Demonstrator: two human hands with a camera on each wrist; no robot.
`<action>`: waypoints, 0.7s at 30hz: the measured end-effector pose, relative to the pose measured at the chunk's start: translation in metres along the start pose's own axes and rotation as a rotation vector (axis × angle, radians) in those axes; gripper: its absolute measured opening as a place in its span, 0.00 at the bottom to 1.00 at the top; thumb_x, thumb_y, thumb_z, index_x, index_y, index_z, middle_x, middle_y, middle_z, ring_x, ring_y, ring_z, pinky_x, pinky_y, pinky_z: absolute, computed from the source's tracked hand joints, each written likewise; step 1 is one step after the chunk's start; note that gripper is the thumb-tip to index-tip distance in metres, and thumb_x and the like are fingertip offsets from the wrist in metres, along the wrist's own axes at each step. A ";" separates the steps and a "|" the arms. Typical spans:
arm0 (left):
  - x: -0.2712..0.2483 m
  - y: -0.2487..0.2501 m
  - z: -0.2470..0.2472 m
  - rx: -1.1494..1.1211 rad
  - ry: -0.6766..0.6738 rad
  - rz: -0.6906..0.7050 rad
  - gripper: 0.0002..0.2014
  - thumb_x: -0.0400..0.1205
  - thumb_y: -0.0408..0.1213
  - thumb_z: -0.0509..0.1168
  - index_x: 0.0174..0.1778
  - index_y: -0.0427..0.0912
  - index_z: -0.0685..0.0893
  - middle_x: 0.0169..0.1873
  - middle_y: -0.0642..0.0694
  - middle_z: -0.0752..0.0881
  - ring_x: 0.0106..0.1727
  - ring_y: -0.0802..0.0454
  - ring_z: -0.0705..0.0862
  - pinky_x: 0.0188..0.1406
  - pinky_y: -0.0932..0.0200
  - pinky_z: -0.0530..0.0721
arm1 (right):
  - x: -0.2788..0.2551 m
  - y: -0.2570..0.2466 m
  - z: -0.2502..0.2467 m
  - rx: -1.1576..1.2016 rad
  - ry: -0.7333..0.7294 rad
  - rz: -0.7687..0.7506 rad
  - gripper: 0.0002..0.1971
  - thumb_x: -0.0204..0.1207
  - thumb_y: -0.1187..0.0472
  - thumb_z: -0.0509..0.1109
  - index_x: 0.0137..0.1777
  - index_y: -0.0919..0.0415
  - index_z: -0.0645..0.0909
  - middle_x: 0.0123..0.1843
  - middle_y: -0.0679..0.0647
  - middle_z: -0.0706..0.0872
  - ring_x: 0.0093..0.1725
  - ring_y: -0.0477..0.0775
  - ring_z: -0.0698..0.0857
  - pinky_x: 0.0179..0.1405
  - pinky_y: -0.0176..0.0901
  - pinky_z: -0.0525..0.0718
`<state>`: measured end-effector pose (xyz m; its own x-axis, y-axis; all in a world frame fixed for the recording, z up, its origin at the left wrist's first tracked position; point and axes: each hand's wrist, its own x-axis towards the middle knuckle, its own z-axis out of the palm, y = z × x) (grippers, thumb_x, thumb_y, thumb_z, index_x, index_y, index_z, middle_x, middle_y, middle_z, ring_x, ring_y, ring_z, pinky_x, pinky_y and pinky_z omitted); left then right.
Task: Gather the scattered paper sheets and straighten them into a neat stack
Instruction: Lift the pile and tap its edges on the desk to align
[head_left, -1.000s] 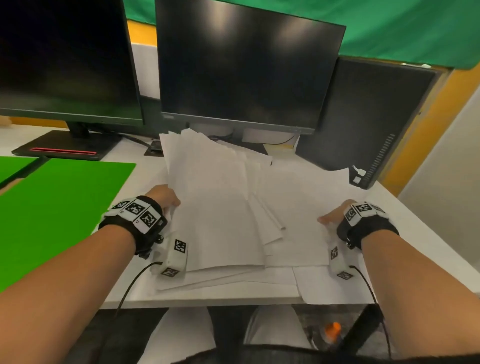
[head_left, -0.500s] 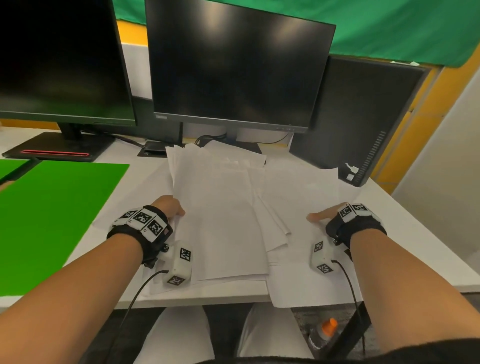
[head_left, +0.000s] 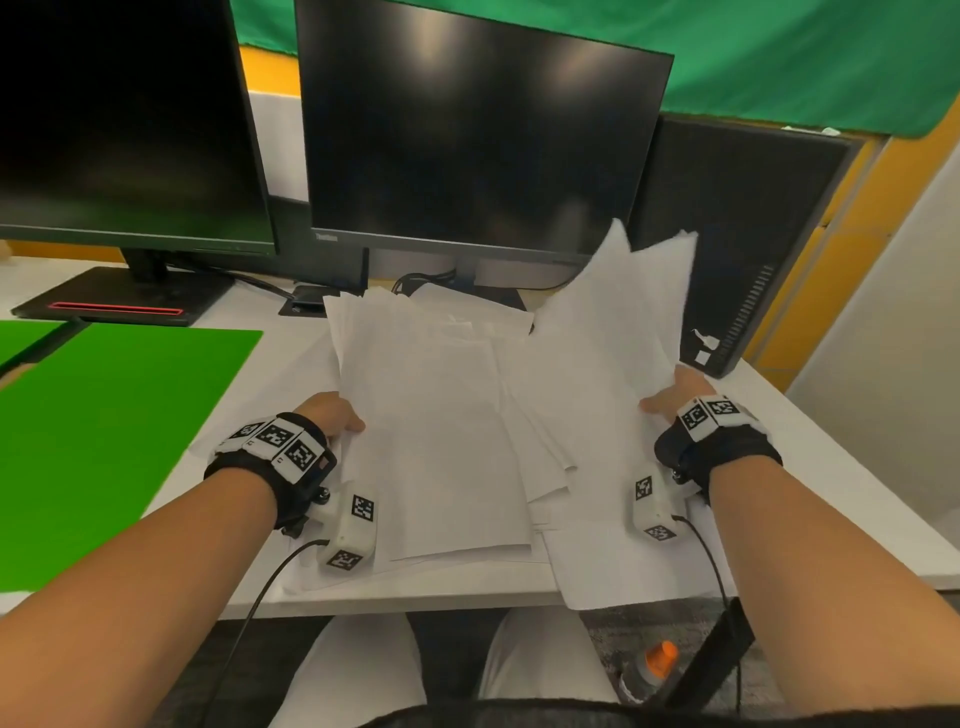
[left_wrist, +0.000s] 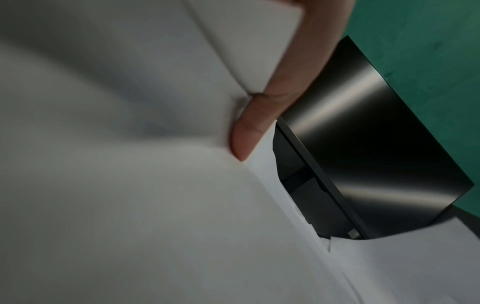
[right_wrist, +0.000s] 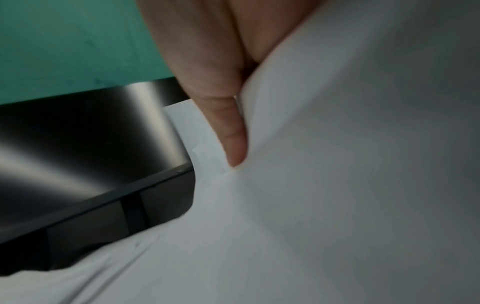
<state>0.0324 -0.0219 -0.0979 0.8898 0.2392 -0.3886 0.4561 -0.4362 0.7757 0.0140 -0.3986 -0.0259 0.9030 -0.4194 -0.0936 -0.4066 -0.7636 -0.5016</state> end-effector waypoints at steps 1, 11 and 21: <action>0.001 -0.001 0.000 -0.011 0.007 -0.002 0.28 0.77 0.24 0.67 0.74 0.27 0.71 0.72 0.28 0.75 0.73 0.32 0.76 0.73 0.40 0.75 | 0.002 -0.004 -0.005 -0.005 0.048 -0.026 0.24 0.76 0.65 0.69 0.71 0.69 0.70 0.71 0.67 0.76 0.69 0.68 0.75 0.70 0.54 0.71; -0.011 0.000 -0.016 -0.404 0.054 0.054 0.23 0.78 0.23 0.64 0.71 0.31 0.75 0.67 0.31 0.81 0.67 0.31 0.80 0.72 0.36 0.75 | -0.017 -0.031 -0.085 0.269 0.500 -0.233 0.17 0.77 0.67 0.66 0.66 0.67 0.76 0.66 0.66 0.81 0.65 0.66 0.80 0.61 0.49 0.78; -0.050 0.042 -0.013 -0.829 -0.133 0.238 0.21 0.81 0.33 0.64 0.71 0.38 0.77 0.52 0.40 0.87 0.49 0.44 0.86 0.44 0.49 0.83 | -0.032 -0.063 -0.052 0.827 0.642 -0.299 0.28 0.78 0.61 0.67 0.77 0.66 0.65 0.76 0.58 0.73 0.75 0.56 0.73 0.71 0.36 0.68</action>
<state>0.0072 -0.0410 -0.0395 0.9781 0.0965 -0.1845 0.1446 0.3222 0.9356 0.0034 -0.3626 0.0530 0.6111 -0.6335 0.4746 0.2537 -0.4112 -0.8755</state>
